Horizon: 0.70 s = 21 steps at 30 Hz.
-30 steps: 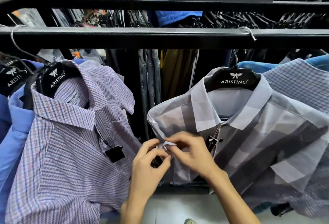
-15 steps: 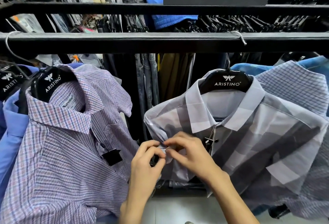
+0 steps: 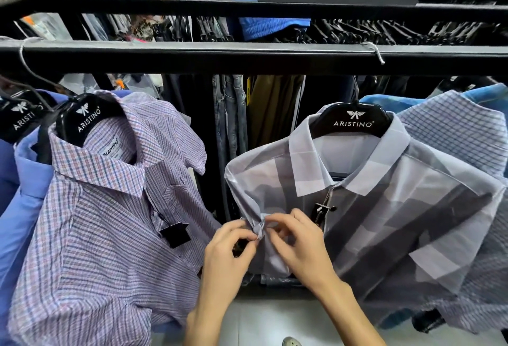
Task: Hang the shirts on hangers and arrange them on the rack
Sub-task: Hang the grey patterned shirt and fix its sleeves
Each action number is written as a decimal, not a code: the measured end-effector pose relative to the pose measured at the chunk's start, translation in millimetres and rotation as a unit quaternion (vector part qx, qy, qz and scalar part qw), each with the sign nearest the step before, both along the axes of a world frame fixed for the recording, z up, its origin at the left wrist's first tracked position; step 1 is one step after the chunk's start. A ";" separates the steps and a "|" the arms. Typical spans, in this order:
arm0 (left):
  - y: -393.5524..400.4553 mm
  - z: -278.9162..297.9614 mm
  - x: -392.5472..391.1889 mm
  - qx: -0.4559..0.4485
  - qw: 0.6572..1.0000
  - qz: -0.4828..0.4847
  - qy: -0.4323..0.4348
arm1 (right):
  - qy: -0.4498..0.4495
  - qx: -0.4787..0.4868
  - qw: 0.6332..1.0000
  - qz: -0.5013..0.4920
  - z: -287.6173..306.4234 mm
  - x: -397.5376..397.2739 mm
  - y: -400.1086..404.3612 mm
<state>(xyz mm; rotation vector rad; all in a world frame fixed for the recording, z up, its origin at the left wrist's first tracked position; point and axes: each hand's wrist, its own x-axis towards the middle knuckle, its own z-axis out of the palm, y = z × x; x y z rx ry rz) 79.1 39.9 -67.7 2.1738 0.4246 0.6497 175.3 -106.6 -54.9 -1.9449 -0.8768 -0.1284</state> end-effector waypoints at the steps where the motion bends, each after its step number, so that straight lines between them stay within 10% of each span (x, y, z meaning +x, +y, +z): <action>1: -0.7 1.1 -0.6 -0.016 1.000 -0.013 0.002 | 0.006 -0.015 1.000 0.006 1.3 -0.6 0.0; 7: -9.9 0.5 -1.4 -0.067 0.998 0.010 0.008 | 0.004 -0.117 0.985 0.123 0.1 1.0 6.9; 13: -16.0 -2.0 -7.7 -0.046 0.991 0.122 -0.039 | -0.145 -0.088 0.985 -0.018 -6.0 -3.0 11.2; 21: -0.2 -0.2 -16.1 0.058 0.991 0.098 -0.068 | 0.028 -0.035 0.990 0.131 -1.9 -1.2 8.8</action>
